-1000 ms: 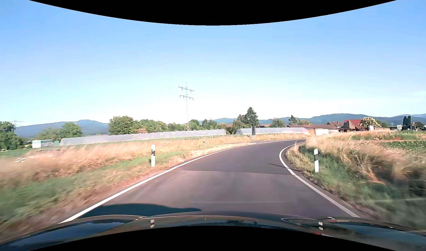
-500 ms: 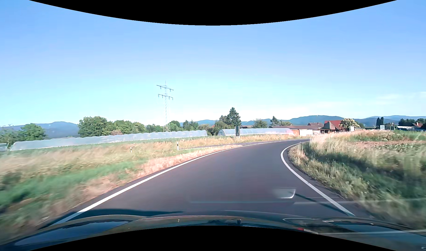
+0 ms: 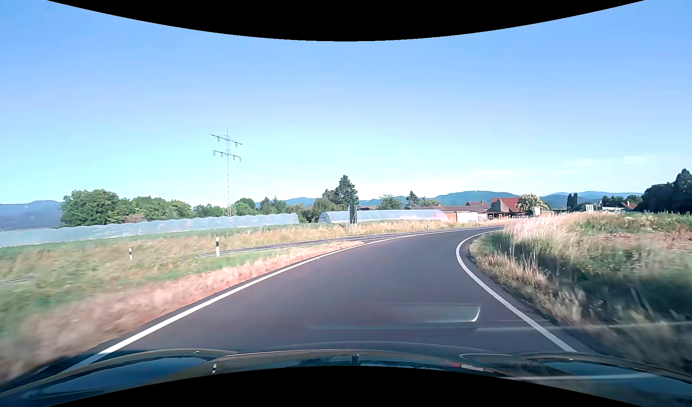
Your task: Follow the waypoints while adhering to traffic rules and regulations
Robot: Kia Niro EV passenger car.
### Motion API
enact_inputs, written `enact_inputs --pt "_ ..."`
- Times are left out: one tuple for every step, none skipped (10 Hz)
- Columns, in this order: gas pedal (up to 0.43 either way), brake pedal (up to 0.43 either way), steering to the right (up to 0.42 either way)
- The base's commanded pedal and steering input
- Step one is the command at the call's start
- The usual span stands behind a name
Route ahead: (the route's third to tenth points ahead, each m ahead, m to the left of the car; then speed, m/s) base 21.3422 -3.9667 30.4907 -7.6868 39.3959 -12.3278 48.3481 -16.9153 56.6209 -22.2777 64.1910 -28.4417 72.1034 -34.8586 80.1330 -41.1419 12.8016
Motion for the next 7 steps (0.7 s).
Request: enact_inputs --pt "0.110 0.000 0.078" --pt "0.110 0.000 0.081" --pt "0.118 0.000 0.083" --pt "0.118 0.000 0.084" --pt "0.118 0.000 0.084" --pt "0.118 0.000 0.084" --pt "0.118 0.000 0.085"
